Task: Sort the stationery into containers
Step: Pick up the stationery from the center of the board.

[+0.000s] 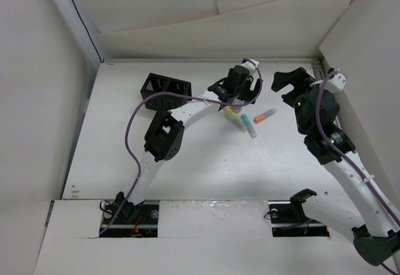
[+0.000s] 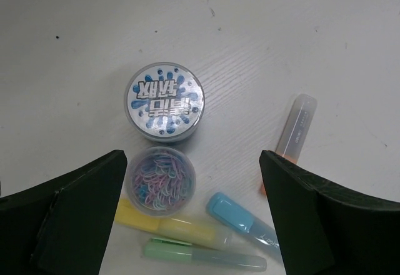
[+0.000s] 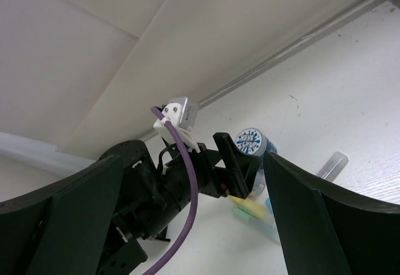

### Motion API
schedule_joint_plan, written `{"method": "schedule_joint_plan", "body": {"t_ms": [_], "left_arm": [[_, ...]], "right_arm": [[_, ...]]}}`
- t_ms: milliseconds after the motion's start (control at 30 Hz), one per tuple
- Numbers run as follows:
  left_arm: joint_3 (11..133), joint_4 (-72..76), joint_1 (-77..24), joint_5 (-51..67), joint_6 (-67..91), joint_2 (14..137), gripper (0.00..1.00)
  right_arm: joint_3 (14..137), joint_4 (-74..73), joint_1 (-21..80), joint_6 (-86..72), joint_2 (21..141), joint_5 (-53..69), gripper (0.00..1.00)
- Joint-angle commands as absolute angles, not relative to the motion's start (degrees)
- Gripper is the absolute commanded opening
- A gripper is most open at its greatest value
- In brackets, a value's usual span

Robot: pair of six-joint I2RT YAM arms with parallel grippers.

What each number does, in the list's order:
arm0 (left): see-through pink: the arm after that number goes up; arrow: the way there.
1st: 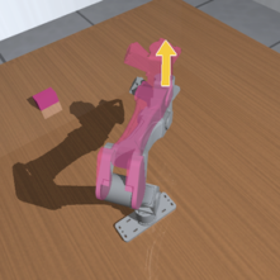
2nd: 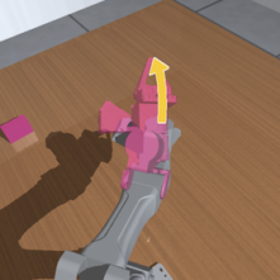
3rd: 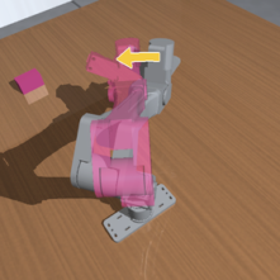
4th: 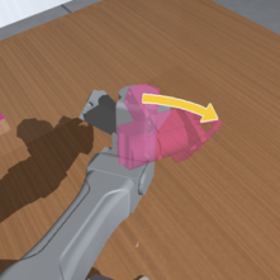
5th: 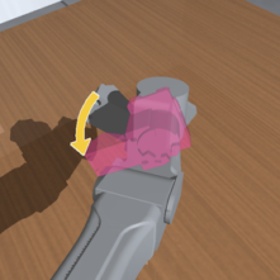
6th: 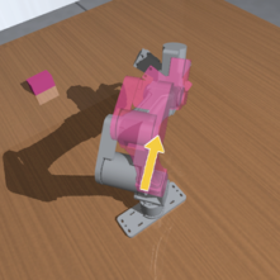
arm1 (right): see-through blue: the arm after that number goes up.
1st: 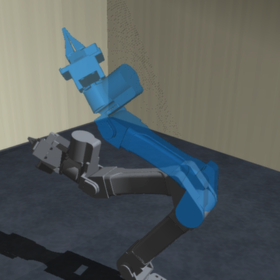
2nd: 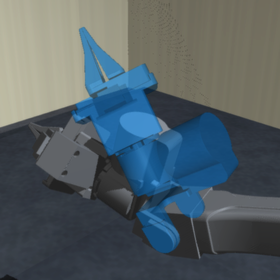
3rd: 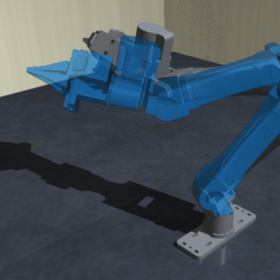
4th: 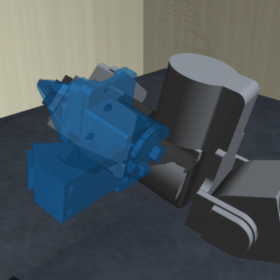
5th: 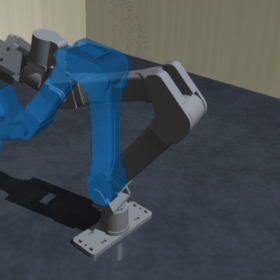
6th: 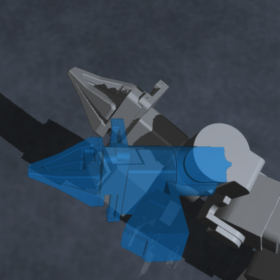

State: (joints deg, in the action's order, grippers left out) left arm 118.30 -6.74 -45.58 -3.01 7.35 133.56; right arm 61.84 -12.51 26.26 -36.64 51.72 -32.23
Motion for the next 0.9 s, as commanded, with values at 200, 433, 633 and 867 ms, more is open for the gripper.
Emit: {"method": "schedule_joint_plan", "body": {"t_ms": [200, 433, 633, 867], "left_arm": [[129.4, -7.6, -44.4, -5.5, 8.0, 139.0, 0.86], [133.5, -8.9, -43.9, -4.5, 7.4, 143.5, 0.86], [134.1, -8.3, -43.9, -4.5, 7.4, 145.4, 0.86], [136.1, -7.8, -43.9, -4.5, 6.9, 147.7, 0.83]], "right_arm": [[64.2, -10.8, 25.9, -34.6, 51.3, -25.6, 1.00], [64.7, -9.6, 25.9, -34.1, 51.3, -22.1, 1.00], [65.2, -9.6, 25.9, -34.1, 53.2, -20.0, 1.00], [65.2, -9.1, 25.9, -33.6, 53.2, -18.9, 1.00]]}}
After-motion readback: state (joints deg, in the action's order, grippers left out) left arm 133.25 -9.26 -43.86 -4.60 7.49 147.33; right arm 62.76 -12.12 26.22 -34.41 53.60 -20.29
